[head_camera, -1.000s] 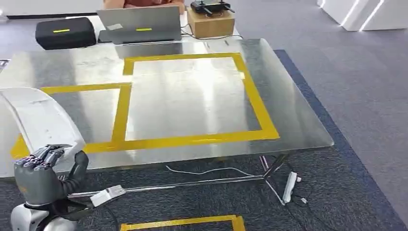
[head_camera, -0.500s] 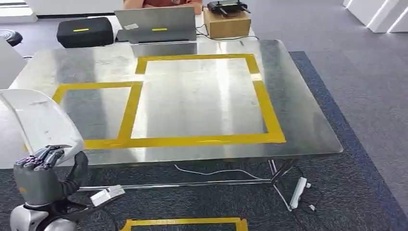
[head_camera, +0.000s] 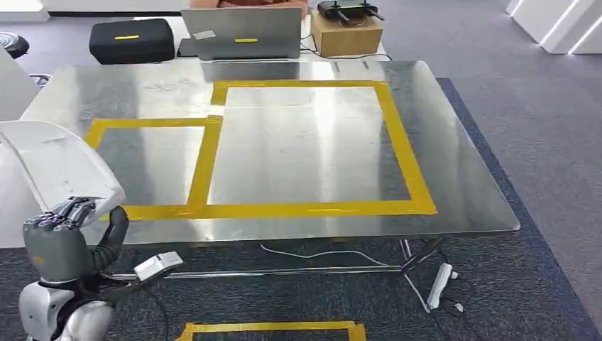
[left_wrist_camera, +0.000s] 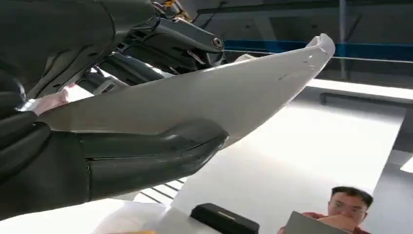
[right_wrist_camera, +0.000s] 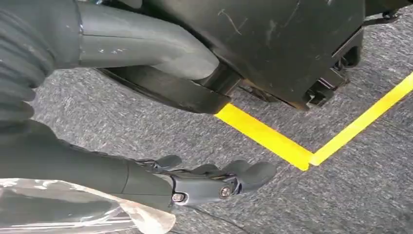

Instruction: Take the parts from the cabinet and place them on the table.

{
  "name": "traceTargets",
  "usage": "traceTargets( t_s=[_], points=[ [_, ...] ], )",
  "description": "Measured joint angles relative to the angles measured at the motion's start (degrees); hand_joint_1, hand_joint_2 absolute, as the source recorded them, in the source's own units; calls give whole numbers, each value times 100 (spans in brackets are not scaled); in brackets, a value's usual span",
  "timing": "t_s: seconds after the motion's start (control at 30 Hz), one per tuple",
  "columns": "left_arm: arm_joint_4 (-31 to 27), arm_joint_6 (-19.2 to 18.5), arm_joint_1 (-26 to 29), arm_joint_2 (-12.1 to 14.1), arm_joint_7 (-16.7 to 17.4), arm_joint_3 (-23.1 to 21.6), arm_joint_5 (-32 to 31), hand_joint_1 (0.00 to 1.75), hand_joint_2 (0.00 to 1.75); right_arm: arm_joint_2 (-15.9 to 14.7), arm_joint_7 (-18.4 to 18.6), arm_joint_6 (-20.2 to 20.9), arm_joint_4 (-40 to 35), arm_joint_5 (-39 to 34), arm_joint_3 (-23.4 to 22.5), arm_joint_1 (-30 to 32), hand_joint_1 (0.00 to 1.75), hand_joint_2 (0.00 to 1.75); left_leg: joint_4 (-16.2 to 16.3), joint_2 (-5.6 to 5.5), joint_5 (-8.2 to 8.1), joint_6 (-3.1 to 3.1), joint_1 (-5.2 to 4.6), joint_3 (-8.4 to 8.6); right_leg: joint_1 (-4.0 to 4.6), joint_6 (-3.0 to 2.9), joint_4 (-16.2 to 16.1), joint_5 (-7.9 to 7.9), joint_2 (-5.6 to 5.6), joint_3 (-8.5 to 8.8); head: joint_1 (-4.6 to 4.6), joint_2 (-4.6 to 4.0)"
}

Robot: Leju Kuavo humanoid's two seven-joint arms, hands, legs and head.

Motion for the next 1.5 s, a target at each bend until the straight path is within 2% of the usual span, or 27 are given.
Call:
traceTargets(
  t_s=[0.07, 0.17, 0.33, 0.53, 0.63, 0.73, 1.03, 1.2, 1.33, 1.5],
  points=[
    [162, 0, -118, 28, 294, -22, -119, 175, 175, 0, 18, 4, 0, 48, -2, -9, 0, 175, 1, 0, 1, 1, 0, 2, 1, 4, 0, 1, 0, 2, 2, 0],
    [549, -2, -330, 186, 1066, -206, -289, 175, 175, -4, 39, 17, 0, 140, -7, -21, 0, 175, 1, 0, 1, 1, 2, 7, 3, 18, 0, -2, 1, 3, 0, 0],
    [901, 0, -471, 330, 1192, -359, -321, 175, 175, -11, 39, 26, 0, 155, -26, -21, 0, 175, -3, 1, 5, 3, 7, 12, 8, 18, 5, -3, 2, 13, 0, 0],
    [1047, 0, -517, 404, 1207, -452, -341, 175, 175, -11, 39, 28, 0, 160, -35, -21, 0, 175, -7, 2, 5, 3, 8, 11, 12, 18, 7, -5, 4, 16, 0, 0],
    [1209, -31, -631, 463, 1575, -512, -492, 175, 175, -15, 42, 50, 0, 256, -42, -32, 0, 175, -8, 2, 4, 3, 8, 16, 11, 17, 7, -12, 0, -26, 0, 0],
    [1623, -63, -894, 531, 1916, -608, -547, 175, 175, -28, 74, 107, 0, 370, -44, -66, 0, 175, -10, 1, 3, 2, 8, 20, 12, 16, 7, -16, -1, -37, -2, 0],
    [2661, -31, -1701, 680, 2145, -686, -1023, 175, 175, -55, 101, 258, -2, 713, -68, -132, 0, 175, -7, 1, 7, 3, 8, 20, 11, 23, 10, -7, 2, 32, 0, 0],
    [2932, -31, -1944, 723, 2162, -752, -1137, 175, 175, -61, 114, 297, -2, 796, -74, -152, 0, 175, -8, 2, 6, 3, 8, 20, 11, 24, 9, -7, 5, 27, -2, 0],
    [3076, -28, -2219, 758, 1850, -885, -1329, 175, 175, -72, 142, 448, -13, 877, -76, -196, 0, 175, -8, 1, 6, 3, 8, 20, 12, 23, 10, -7, 4, 28, -2, 0],
    [3372, -28, -2629, 758, 1686, -1154, -1192, 175, 175, -72, 160, 664, -65, 877, -76, -242, 0, 175, -8, 1, 8, 3, 8, 21, 11, 24, 10, -6, 6, 30, 0, 0]
  ],
)
